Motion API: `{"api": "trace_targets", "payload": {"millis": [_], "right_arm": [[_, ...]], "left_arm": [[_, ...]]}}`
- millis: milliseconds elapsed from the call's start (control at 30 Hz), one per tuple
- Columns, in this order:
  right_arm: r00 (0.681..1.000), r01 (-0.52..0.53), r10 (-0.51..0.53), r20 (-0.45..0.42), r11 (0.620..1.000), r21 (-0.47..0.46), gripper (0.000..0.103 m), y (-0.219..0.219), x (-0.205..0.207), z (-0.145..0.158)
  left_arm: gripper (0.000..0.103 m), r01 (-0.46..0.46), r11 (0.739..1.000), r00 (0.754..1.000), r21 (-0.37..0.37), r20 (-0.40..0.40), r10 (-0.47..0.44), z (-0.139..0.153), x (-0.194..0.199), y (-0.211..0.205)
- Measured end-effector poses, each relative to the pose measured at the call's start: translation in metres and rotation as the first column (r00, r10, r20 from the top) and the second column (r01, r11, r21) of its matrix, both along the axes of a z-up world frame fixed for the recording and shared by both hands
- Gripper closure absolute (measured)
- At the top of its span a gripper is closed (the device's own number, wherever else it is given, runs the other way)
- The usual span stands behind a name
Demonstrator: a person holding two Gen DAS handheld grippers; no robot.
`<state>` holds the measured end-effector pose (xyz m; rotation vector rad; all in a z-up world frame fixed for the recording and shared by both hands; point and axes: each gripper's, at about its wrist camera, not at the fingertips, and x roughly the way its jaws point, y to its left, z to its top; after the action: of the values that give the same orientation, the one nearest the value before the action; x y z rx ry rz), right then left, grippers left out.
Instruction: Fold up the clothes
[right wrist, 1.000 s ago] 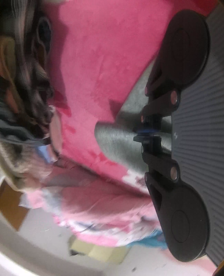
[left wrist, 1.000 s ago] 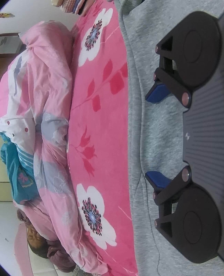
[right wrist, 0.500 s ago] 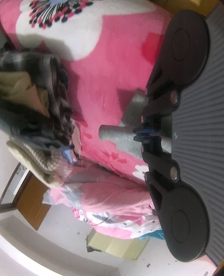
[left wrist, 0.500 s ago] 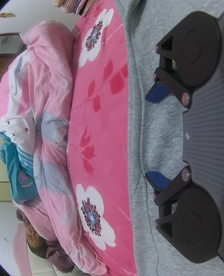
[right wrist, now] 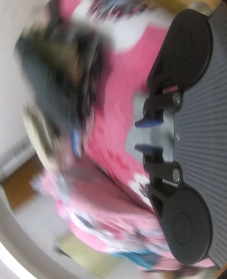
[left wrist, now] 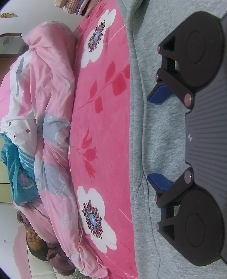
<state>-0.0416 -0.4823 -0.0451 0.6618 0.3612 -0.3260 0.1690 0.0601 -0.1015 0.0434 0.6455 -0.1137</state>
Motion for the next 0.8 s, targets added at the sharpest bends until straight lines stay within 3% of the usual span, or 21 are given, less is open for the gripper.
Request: {"api": "trace_targets", "payload": {"millis": [100,233,367,500,533,567,800], "right_arm": [[0.985,-0.166,0.161,-0.067,0.983,-0.075,0.071,0.03,0.054,0.009],[0.917,-0.363,0.327,-0.228,0.921,-0.14,0.071,0.074,0.13,0.003],[0.855,-0.424,0.299,-0.423,0.873,-0.24,0.071,0.095,0.187,-0.019],[0.806,-0.452,0.28,-0.522,0.86,-0.238,0.072,0.091,0.214,-0.044],[0.801,-0.453,0.277,-0.53,0.86,-0.236,0.083,0.088,0.214,-0.048],[0.81,-0.442,0.274,-0.518,0.866,-0.233,0.099,0.083,0.211,-0.045],[0.914,-0.278,0.193,-0.357,0.939,-0.204,0.099,0.034,0.202,-0.008]], "left_arm": [[0.014,0.0,1.0,1.0,-0.005,0.003,0.0,0.0,-0.001,0.001],[0.014,0.001,1.0,1.0,-0.012,0.008,-0.001,0.0,-0.001,0.001],[0.013,0.006,1.0,1.0,-0.025,0.012,-0.006,-0.001,-0.002,0.003],[0.012,0.009,0.999,1.0,-0.033,0.012,-0.009,-0.001,-0.002,0.003],[0.012,0.009,0.999,1.0,-0.033,0.012,-0.009,-0.001,-0.002,0.003],[0.012,0.01,0.999,1.0,-0.033,0.012,-0.009,-0.001,-0.002,0.003],[0.012,0.009,1.0,1.0,-0.03,0.013,-0.009,-0.001,-0.001,0.003]]}}
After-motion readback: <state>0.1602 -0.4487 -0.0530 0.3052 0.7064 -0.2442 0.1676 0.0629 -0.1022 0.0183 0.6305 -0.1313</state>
